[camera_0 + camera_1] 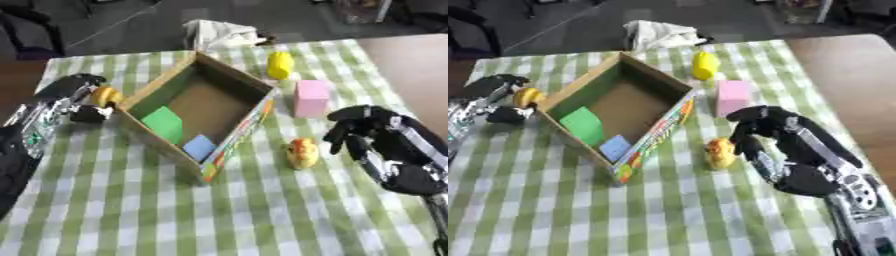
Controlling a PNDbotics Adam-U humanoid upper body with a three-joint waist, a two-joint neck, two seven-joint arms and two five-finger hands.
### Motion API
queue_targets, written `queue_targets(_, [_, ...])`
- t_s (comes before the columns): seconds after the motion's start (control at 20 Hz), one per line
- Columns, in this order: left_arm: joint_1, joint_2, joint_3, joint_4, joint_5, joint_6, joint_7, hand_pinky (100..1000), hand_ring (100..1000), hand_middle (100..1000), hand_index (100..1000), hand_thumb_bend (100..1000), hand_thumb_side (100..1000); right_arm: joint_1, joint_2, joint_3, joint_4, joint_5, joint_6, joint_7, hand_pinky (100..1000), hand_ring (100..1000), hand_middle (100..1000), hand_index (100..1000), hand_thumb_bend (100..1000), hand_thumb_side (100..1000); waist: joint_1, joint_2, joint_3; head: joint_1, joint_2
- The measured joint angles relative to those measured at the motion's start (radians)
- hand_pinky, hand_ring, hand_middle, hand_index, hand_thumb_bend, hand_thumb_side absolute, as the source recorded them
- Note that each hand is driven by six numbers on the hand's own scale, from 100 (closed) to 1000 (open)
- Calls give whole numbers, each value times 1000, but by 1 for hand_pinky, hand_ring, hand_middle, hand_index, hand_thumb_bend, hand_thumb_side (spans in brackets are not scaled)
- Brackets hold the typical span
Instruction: Pick up objects on the table and place them in the box.
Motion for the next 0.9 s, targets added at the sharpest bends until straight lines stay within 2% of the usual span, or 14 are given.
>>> queue_targets(0.35, [0, -7, -4, -9, -56, -9, -22, 674, 696, 758, 888, 236, 312, 0, 1, 0, 0, 0, 0, 0, 657, 493, 527, 791, 100, 443, -2, 1, 0, 0, -1])
queue_targets(0.55, [0, -9, -9, -18, -77, -26, -27, 599, 603, 652, 813, 199, 315, -1, 1, 0, 0, 0, 0, 0, 657, 493, 528, 791, 100, 444, -2, 1, 0, -1, -1])
queue_targets(0.7, [-1, -14, -11, -24, -90, -39, -28, 530, 503, 527, 720, 172, 304, -1, 1, 0, 0, 0, 0, 0, 657, 493, 528, 791, 100, 444, -2, 1, 0, -2, -4])
queue_targets(0.85, [-1, -18, -11, -30, -105, -49, -16, 478, 435, 449, 655, 141, 293, -1, 1, 0, 0, 0, 0, 0, 656, 493, 528, 791, 100, 443, -2, 1, 0, -3, -5])
queue_targets(0.9, [-1, -18, -12, -31, -109, -53, -10, 454, 383, 388, 607, 120, 282, -1, 1, 0, 0, 0, 0, 0, 656, 493, 528, 791, 100, 443, -2, 1, 0, -4, -5])
